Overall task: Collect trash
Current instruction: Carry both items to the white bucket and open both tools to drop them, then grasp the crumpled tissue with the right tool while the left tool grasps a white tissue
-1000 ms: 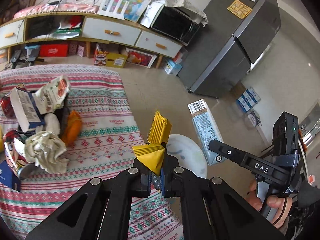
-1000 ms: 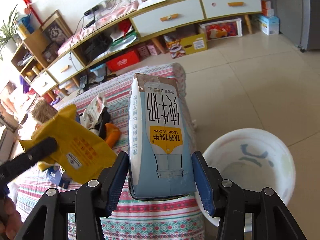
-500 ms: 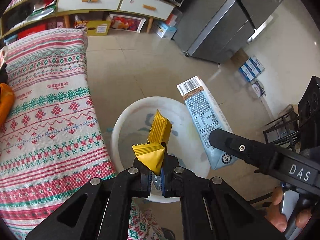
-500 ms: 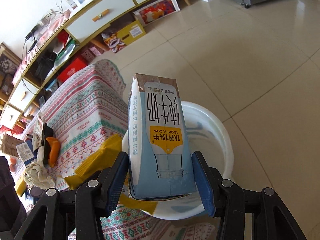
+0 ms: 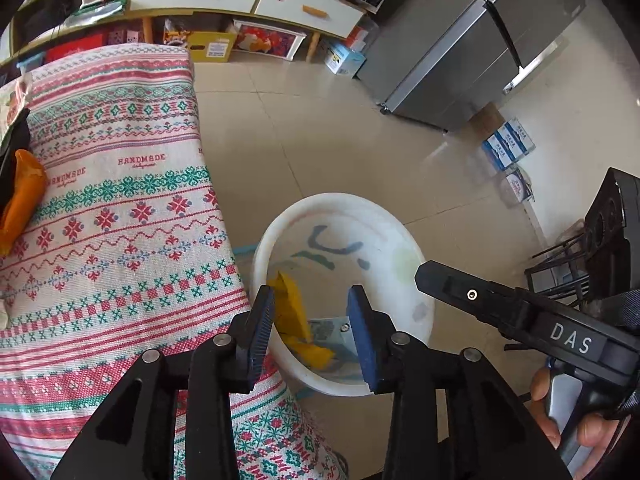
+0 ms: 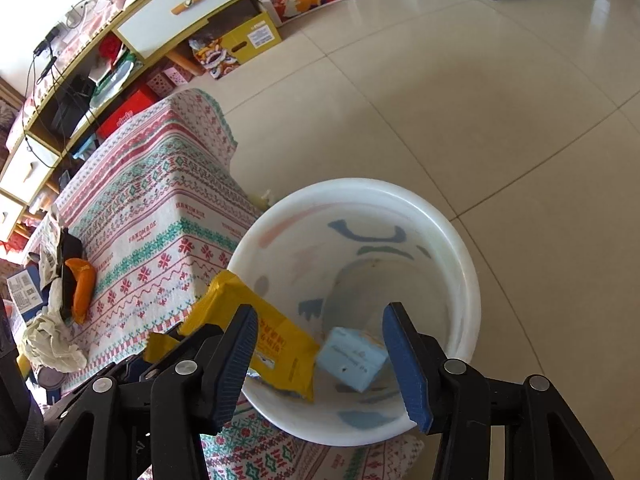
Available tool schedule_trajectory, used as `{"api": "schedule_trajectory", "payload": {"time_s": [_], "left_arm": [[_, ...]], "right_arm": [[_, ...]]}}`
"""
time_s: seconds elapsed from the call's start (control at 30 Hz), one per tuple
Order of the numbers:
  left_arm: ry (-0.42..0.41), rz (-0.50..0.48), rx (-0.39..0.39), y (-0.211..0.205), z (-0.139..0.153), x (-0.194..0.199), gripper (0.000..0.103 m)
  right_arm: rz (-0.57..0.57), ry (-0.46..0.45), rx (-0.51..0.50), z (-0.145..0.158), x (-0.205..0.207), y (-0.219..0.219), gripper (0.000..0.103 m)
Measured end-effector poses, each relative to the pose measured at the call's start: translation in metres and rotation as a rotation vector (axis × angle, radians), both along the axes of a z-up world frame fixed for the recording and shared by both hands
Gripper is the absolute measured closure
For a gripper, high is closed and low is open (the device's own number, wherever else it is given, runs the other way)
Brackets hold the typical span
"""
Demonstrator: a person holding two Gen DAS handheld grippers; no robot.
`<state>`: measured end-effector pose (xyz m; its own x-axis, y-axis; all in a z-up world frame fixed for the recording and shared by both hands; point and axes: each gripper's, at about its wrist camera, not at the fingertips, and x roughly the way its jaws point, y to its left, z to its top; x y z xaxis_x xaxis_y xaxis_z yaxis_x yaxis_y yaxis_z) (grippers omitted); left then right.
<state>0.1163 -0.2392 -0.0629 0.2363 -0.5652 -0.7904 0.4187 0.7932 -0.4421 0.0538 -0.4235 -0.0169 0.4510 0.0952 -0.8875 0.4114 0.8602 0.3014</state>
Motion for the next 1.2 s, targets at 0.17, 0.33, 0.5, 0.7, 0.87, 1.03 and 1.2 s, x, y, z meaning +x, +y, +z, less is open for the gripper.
{"api": "schedule_trajectory", "payload": {"time_s": [0.17,0.33,0.5,0.7,0.87,1.03,1.2], "left_arm": [[-0.015,0.006,-0.003,0.02,0.015,-0.002,0.063],[-0.042,0.033,0.03,0.06,0.033,-0.005,0.063],[-0.074,0.085,0.067,0.122,0.055,-0.009,0.063],[-0.083,0.225,0.096,0.217,0.077,-0.009,0.061],[-0.089,0.427,0.102,0.301,0.075,0.003,0.052],[-0.039,0.482,0.067,0.329,0.062,0.016,0.052],[-0.008,0.47,0.03,0.327,0.056,0.026,0.052]], "right_arm": [[0.002,-0.007,0.002,0.002,0.003,0.004,0.045],[0.008,-0.027,0.005,0.004,0.006,0.008,0.045],[0.044,-0.062,0.004,0.011,0.009,0.02,0.045],[0.127,-0.151,0.025,0.025,0.013,0.046,0.034],[0.227,-0.205,0.062,0.032,0.017,0.08,0.027],[0.312,-0.203,0.079,0.029,0.024,0.125,0.024],[0.441,-0.164,0.047,0.011,0.038,0.183,0.023]]}}
